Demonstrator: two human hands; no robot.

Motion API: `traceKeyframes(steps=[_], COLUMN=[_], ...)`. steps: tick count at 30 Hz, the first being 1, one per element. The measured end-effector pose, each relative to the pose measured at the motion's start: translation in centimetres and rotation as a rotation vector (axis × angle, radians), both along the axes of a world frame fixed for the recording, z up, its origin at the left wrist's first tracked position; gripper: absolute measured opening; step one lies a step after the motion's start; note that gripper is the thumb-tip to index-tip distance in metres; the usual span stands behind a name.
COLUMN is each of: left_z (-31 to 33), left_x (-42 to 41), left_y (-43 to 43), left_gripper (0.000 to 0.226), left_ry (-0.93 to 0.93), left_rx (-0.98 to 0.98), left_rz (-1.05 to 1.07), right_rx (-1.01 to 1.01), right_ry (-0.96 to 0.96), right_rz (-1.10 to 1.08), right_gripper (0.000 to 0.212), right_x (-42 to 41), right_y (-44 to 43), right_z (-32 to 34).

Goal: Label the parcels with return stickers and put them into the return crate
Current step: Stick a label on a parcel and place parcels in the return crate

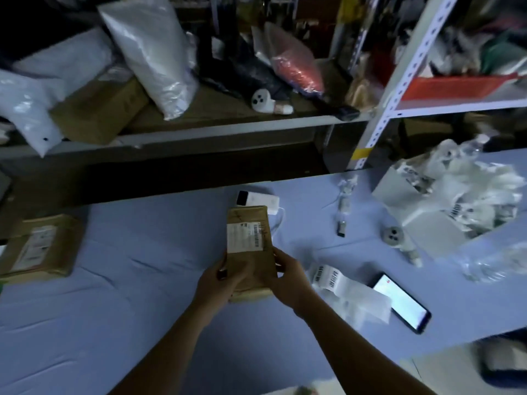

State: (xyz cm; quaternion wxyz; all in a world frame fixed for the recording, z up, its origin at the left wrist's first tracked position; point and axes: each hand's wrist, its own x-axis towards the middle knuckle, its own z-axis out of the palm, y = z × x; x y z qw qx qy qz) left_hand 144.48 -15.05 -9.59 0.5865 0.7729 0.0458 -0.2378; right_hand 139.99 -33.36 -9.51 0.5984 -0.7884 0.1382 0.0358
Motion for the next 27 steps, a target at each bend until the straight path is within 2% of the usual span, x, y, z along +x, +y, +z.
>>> traceKeyframes(steps=[4, 9, 13, 17, 21, 23, 27], left_z=[0.5, -1.3, -3.2, -3.8, -4.2, -4.4, -4.4], left_x=[-5.3, -8.4, -9.5, -9.8, -9.7, -9.7, -9.9], left_y=[-7.7, -11.6, -12.6, -13.4, -14.2, -14.7, -15.6], left_gripper=[0.045, 0.059, 0.053, 0.074, 0.070, 0.078, 0.088], left_ry=[0.015, 0.001, -0.034, -0.031, -0.043, -0.031, -0.009], left_rx=[0.006, 0.097, 0.172, 0.144, 0.191, 0.201, 0.213], left_rz=[-0.027, -0.022, 0.067, 0.127, 0.162, 0.171, 0.224], right_rx=[-0.037, -0.070, -0.115, -0.116, -0.364, -0.504, -0.682], right_ry=[0.031, 0.139, 0.169, 0.158, 0.151, 0.135, 0.234], right_rz=[-0.012, -0.012, -0.024, -0.047, -0.120, -0.125, -0.051], right_gripper=[0.050, 0.056, 0.042, 0.039, 0.034, 0.039, 0.050], right_x=[-5.2, -8.4, -10.0, -10.5, -9.1, -8.6, -8.3], right_y=[-7.4, -10.7, -10.5, -10.9, -14.5, -17.5, -23.9], right_z=[0.2, -1.0, -1.5, -0.7, 0.1, 0.1, -1.2])
